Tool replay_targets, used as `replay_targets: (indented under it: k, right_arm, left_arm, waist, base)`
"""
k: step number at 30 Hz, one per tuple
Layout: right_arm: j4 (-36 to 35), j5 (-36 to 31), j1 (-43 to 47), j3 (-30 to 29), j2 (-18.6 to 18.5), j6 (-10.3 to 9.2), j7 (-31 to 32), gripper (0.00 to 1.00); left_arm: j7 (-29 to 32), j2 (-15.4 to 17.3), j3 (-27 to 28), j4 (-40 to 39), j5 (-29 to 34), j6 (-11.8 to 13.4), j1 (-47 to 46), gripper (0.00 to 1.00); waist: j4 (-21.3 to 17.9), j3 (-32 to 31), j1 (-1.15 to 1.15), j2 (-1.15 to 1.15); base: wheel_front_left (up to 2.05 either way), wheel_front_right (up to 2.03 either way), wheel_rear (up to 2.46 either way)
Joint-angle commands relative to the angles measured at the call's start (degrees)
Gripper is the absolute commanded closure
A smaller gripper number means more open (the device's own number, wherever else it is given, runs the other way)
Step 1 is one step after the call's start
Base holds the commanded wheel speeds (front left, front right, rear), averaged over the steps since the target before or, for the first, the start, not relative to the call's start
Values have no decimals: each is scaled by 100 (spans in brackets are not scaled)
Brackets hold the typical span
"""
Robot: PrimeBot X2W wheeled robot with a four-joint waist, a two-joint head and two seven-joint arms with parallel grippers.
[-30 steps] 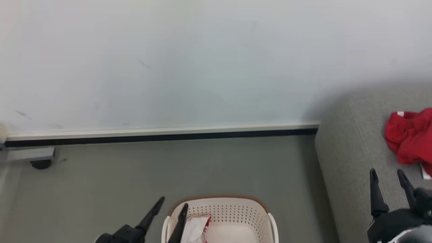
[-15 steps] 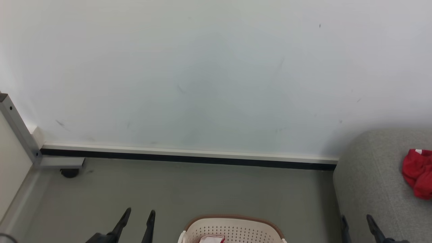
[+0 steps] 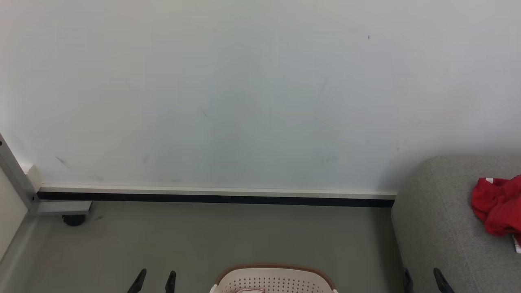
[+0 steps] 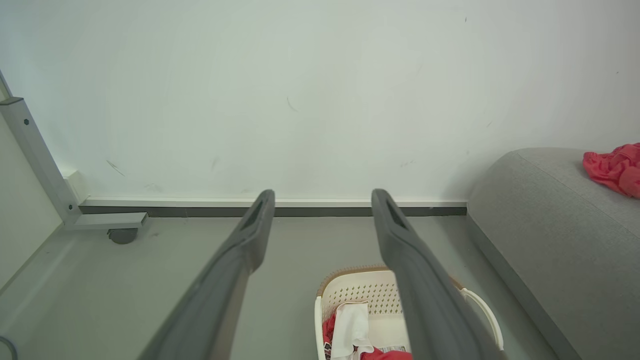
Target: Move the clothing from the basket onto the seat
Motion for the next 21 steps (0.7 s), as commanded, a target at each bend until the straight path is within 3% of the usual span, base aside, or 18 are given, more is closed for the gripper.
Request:
replay_targets:
  k: [1, 21]
  right_arm:
    - [-26, 54, 40, 10, 14, 0, 17, 0]
    - [-186, 17, -62, 122, 15, 0, 123, 0]
  left_arm:
    - [-24, -23, 60, -6, 62, -35, 79, 0]
    - [-24, -281, 338, 108, 338, -360, 6, 0]
  waist:
    - [3, 7, 0, 0]
    - [17, 255, 0, 0]
  base:
    - [0, 0, 0]
    - [0, 0, 0]
